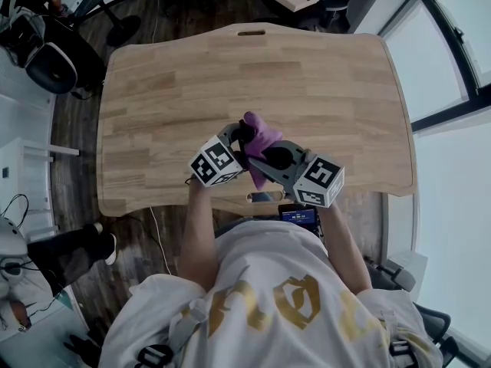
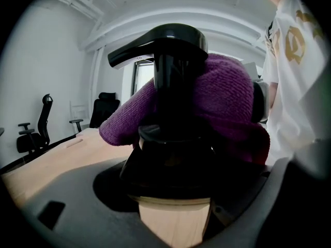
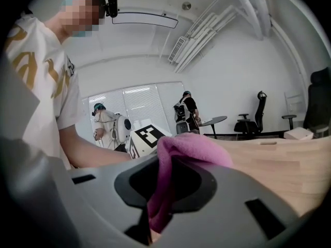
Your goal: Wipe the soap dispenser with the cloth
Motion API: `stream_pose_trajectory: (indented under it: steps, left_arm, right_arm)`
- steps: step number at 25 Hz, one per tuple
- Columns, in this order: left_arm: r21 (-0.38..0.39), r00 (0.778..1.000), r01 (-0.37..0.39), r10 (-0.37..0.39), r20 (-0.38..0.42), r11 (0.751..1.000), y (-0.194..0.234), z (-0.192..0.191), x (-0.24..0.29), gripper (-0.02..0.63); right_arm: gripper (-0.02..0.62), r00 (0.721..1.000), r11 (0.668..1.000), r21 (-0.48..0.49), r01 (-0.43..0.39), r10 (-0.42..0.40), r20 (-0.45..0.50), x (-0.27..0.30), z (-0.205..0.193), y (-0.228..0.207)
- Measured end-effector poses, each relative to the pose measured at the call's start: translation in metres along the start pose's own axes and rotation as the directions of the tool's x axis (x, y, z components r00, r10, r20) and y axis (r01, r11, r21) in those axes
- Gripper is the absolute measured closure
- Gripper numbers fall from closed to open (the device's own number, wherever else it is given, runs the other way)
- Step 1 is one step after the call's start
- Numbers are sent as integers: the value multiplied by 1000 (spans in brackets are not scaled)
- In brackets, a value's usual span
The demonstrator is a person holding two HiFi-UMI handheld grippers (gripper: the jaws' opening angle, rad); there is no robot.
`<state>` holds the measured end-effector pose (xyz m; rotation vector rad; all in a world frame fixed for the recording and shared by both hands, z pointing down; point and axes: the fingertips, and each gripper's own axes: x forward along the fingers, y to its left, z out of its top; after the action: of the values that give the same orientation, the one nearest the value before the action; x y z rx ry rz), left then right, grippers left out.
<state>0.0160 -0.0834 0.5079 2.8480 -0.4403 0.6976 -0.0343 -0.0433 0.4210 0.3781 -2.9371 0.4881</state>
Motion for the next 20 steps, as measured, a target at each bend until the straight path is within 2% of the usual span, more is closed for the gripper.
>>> stream_pose_trajectory:
  steps: [6,11,20]
  left_arm:
    - [4,1000,-2,2,6,1000,-1,1,4,238]
    - [-9,1000,-8,8,30,1000,3,4,3,238]
    - [-17,999,-11,12,38,1000,6,4,-3,238]
  right_arm:
    - [545,998,998,38,-52,53,-27,-1,-6,4]
    - [543,990,995,17,-96,97,-106,-4,-20,7]
    - [545,993,999,-40,2,-7,-114,-14,-22,-13]
